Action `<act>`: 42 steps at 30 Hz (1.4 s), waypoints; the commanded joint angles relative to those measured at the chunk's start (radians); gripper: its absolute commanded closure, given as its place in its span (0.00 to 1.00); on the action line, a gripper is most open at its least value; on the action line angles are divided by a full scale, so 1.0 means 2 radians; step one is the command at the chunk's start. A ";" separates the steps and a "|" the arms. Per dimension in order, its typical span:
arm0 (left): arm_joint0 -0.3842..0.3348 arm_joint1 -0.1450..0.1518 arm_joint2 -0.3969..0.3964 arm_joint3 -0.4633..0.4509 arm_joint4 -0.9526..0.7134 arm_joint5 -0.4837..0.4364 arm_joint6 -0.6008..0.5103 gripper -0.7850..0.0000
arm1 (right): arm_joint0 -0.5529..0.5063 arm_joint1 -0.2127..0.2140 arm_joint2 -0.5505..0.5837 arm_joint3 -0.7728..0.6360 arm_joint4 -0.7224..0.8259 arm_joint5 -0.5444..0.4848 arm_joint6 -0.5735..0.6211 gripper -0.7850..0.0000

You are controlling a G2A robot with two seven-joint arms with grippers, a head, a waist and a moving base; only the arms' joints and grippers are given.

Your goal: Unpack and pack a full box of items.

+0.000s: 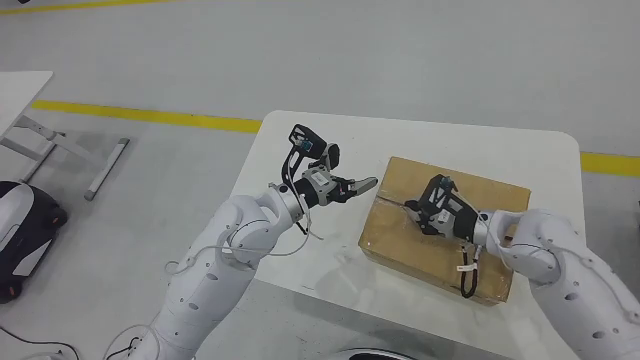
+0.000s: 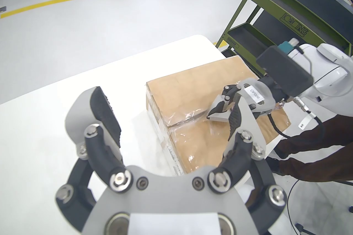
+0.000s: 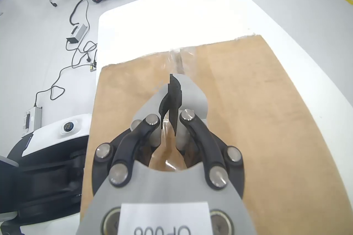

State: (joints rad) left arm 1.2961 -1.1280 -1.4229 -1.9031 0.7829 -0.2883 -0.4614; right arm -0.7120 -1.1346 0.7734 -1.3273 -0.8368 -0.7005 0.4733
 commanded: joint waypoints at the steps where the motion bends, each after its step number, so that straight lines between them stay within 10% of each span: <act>1: 0.000 0.000 0.000 0.000 0.000 0.000 0.000 0.00 | 0.003 -0.002 0.000 0.013 0.005 0.001 0.002 1.00; 25: 0.000 0.000 0.000 0.000 0.000 0.000 0.000 0.00 | -0.097 0.043 0.162 -0.084 0.054 -0.024 0.006 1.00; 42: 0.000 0.000 0.000 0.000 0.000 0.000 0.000 0.00 | -0.133 0.048 0.141 -0.106 0.020 -0.025 0.053 1.00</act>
State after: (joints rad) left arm 1.2961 -1.1280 -1.4229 -1.9031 0.7829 -0.2883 -0.4614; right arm -0.9800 -1.0376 1.0557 -1.5453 -0.8084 -0.7446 0.5848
